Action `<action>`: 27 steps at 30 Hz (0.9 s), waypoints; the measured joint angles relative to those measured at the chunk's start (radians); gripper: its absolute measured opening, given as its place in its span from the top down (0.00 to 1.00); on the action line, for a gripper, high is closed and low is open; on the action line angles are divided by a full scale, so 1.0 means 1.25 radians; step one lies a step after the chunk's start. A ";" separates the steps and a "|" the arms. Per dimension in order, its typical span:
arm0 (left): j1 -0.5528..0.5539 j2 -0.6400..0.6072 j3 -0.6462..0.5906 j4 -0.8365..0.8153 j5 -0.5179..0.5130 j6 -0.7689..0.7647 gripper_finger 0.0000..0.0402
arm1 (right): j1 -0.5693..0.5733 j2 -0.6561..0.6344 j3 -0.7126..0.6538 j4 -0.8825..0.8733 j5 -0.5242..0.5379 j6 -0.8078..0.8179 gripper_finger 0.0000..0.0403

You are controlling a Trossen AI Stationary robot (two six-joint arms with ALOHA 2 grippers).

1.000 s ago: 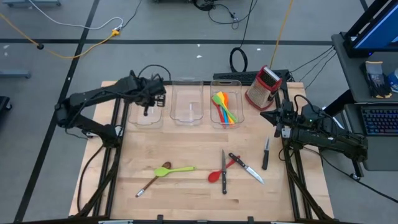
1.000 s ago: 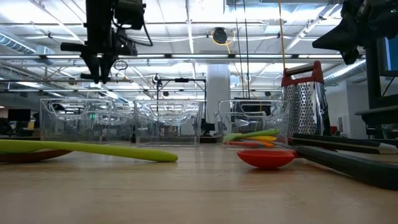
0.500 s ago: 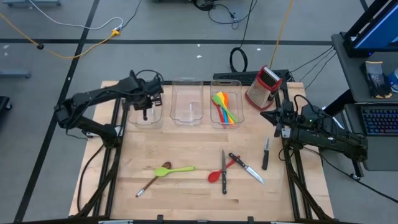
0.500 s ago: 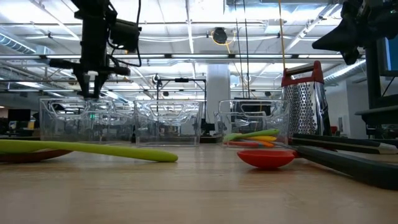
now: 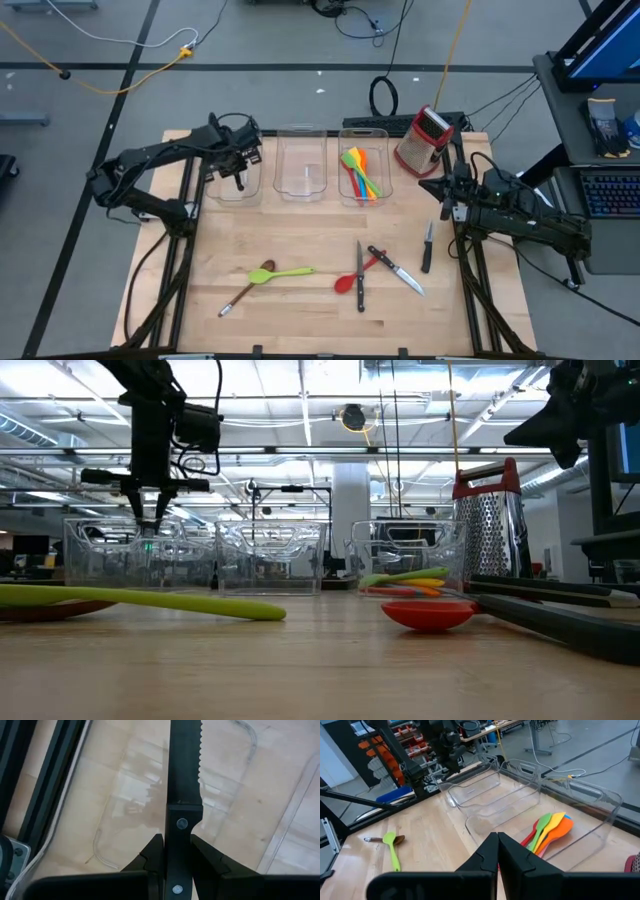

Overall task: Pick & Place Kitchen Items
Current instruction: Put the black knife into the left transparent bin

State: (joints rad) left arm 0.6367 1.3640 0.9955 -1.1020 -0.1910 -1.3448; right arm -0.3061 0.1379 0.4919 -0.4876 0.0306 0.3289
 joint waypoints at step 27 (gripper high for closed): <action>-0.003 0.134 -0.060 0.124 0.008 -0.013 0.85 | 0.000 0.000 0.000 -0.002 0.000 0.012 1.00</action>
State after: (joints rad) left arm 0.6327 1.5320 0.9209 -0.9471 -0.1804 -1.3605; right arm -0.3061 0.1379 0.4919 -0.4908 0.0299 0.3433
